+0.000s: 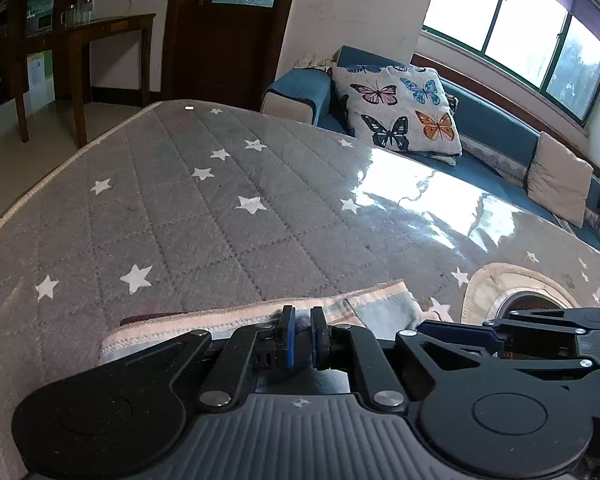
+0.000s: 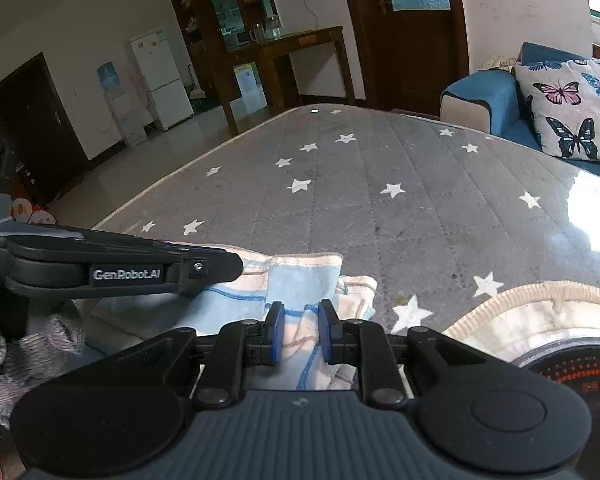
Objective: Fold clothes
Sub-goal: 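Carry the folded shirt with both grippers and set it down on the table, then press the folded shirt flat with both grippers and open them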
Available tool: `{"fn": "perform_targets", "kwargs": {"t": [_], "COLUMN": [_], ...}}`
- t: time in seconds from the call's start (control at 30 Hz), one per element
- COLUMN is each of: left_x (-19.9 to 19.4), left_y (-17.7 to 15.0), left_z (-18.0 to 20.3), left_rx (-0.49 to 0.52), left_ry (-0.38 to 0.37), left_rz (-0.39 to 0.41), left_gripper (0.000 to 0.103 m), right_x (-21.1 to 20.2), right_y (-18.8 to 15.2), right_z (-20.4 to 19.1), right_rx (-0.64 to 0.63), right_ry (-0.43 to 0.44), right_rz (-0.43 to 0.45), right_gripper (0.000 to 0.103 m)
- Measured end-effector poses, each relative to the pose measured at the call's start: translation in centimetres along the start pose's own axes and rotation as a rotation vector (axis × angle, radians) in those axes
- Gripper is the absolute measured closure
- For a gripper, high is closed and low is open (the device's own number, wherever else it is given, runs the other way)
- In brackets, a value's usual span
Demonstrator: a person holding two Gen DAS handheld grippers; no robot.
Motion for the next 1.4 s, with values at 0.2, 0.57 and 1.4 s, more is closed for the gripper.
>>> {"fn": "perform_targets", "kwargs": {"t": [0.2,0.57,1.4], "left_x": [-1.5,-7.0,-14.2], "left_y": [0.1,-4.7,-14.1], "left_z": [-0.2,1.1,-4.6], "left_rx": [-0.002,0.059,-0.012], "left_ry": [-0.004,-0.037,0.081], "left_rz": [0.005,-0.017,-0.027], "left_gripper": [0.094,0.089,0.068], "right_x": [-1.6,-7.4,-10.4], "right_y": [0.3,-2.6,-8.3], "right_z": [-0.7,-4.6,-7.4], "right_rx": [-0.025,-0.152,-0.212], "right_ry": [0.012,0.059,-0.022], "right_rz": [0.003,-0.031,-0.037], "right_gripper": [0.085,0.084,0.069]}}
Point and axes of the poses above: each gripper's, at about its wrist camera, not at the fingertips, and x roughly the way its jaws point, z to its right, y to its top, the point moved 7 cm from there along x, roughly the way its jaws point, and after that the axes turned 10 degrees about -x, right-handed, at the moved point
